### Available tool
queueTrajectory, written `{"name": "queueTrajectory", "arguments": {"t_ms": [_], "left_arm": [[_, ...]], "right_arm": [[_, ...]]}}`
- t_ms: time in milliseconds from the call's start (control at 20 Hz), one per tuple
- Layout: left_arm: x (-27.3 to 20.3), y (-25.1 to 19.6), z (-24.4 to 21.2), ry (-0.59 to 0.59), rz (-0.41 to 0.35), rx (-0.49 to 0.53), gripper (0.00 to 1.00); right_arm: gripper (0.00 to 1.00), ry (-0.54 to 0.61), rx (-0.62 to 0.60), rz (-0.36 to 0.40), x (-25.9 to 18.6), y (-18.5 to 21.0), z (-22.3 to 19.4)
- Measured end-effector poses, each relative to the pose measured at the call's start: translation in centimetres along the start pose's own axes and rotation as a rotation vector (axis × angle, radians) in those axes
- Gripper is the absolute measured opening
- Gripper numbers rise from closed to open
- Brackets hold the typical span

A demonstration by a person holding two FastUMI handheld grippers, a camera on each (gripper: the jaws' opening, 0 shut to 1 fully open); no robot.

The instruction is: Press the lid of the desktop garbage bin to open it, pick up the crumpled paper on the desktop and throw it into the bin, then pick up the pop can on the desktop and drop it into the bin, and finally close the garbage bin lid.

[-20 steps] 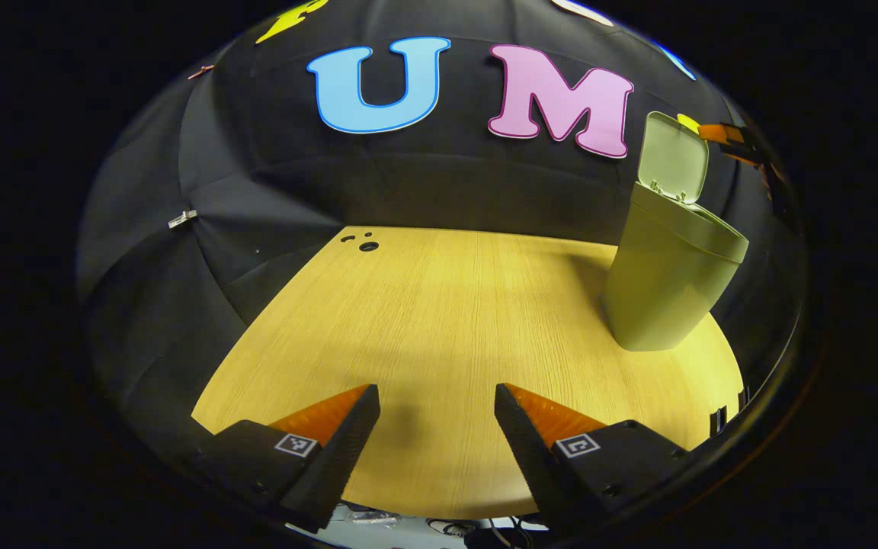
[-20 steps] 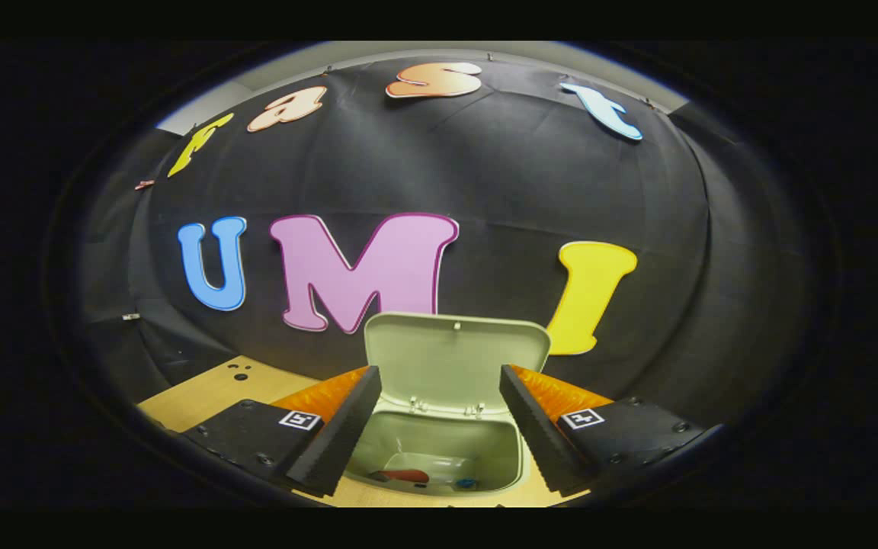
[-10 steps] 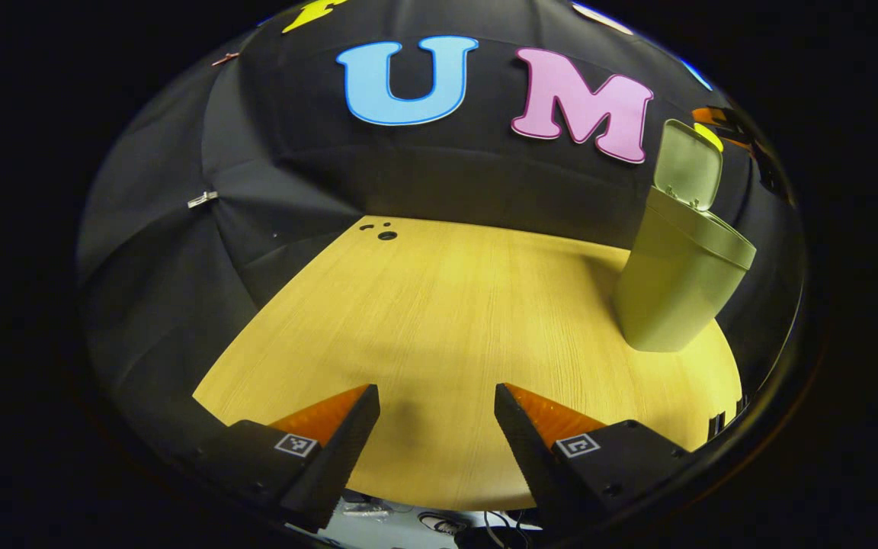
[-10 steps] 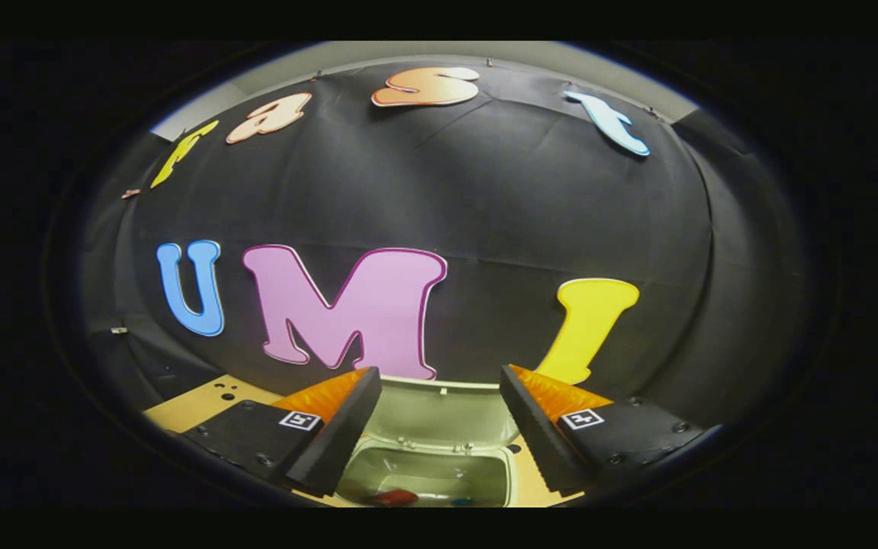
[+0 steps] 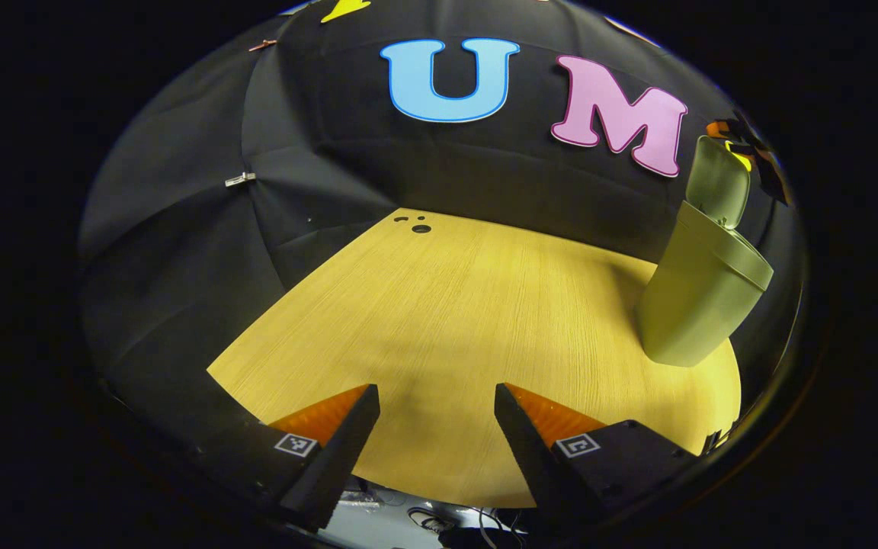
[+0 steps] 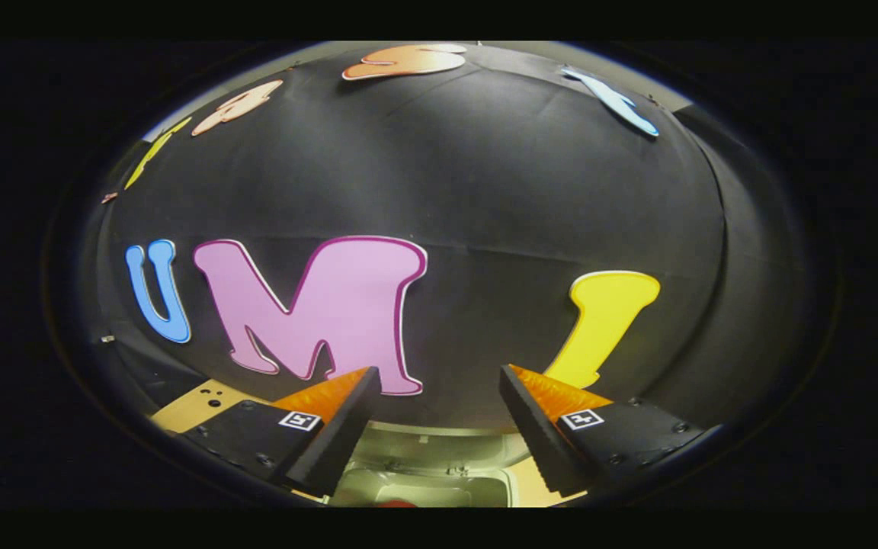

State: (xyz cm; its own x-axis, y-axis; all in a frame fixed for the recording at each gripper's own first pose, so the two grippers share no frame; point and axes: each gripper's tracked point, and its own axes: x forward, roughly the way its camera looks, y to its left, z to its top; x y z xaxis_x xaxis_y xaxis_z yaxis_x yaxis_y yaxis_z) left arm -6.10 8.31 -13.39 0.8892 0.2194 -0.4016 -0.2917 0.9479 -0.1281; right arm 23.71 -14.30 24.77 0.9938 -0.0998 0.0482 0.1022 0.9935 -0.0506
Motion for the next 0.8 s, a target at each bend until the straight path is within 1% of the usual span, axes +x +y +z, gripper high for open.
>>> {"name": "queueTrajectory", "arguments": {"t_ms": [100,150,200,300,450,550,600,700,800], "left_arm": [[0.0,-0.1,0.0,-0.003,0.007,-0.003,0.98],[0.1,-0.2,0.1,-0.003,0.009,-0.008,0.98],[0.3,-0.5,0.1,-0.004,0.009,-0.013,0.98],[0.5,-1.1,0.3,-0.007,0.004,-0.013,0.98],[0.8,-2.3,0.8,-0.013,-0.035,0.004,0.98],[0.8,-3.2,1.3,-0.024,-0.08,0.041,0.98],[0.9,-3.4,1.4,-0.025,-0.097,0.08,0.98],[0.9,-3.4,1.5,-0.028,-0.117,0.134,0.98],[1.0,-3.3,1.1,-0.025,-0.13,0.16,0.98]], "right_arm": [[0.98,0.028,-0.005,0.013,0.2,0.2,-1.0],[0.96,0.02,-0.002,0.02,0.0,0.3,-0.6],[0.98,0.024,-0.008,0.028,-0.1,0.3,-0.9],[0.97,0.026,-0.007,0.039,-1.1,0.4,-1.1],[0.98,0.036,0.031,0.045,-3.1,0.5,-2.1],[0.98,0.045,0.054,0.039,-4.9,0.5,-3.1],[0.98,0.047,0.057,0.036,-5.6,0.6,-3.7],[0.98,0.053,0.057,0.031,-7.1,0.7,-4.9],[0.98,0.068,0.063,0.025,-8.4,0.7,-6.2]]}}
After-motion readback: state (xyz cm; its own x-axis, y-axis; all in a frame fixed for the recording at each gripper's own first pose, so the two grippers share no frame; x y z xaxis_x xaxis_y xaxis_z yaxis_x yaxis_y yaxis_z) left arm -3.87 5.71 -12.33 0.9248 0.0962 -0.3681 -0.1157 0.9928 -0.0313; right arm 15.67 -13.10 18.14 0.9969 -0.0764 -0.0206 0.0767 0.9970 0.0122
